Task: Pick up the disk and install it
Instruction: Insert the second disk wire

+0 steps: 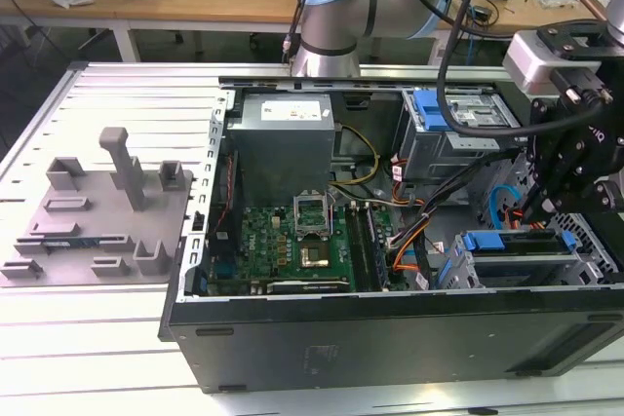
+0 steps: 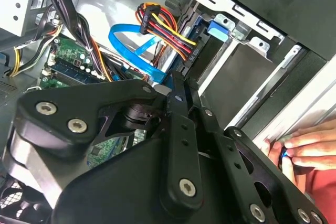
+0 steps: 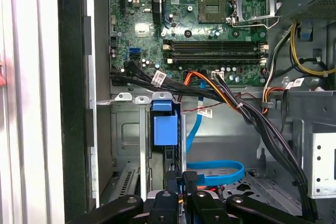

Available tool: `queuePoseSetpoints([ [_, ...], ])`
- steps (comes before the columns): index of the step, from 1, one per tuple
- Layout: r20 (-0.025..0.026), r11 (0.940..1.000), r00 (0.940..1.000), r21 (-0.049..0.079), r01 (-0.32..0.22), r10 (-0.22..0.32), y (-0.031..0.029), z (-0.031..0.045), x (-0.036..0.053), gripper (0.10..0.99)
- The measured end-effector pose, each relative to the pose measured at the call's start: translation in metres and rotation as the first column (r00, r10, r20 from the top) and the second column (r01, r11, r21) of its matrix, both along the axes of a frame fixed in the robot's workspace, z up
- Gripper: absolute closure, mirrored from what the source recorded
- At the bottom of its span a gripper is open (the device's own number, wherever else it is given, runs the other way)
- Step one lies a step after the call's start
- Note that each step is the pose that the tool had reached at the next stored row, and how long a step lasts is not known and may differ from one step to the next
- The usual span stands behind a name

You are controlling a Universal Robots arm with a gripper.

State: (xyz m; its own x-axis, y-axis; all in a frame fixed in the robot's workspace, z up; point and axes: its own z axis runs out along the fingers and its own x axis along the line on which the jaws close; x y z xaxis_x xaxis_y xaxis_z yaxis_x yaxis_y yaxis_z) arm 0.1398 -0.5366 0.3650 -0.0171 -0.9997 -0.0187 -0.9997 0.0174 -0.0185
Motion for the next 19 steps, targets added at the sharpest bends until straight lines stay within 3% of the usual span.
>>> queuePoseSetpoints([
  [7,0.0002,0.9998,0.9999,0.011,-0.017,0.017,-0.0022,-0.0019,0.0013,0.925],
  [19,0.0003,0.9988,0.9989,0.013,-0.048,0.048,-0.0033,-0.0067,0.0023,0.925],
])
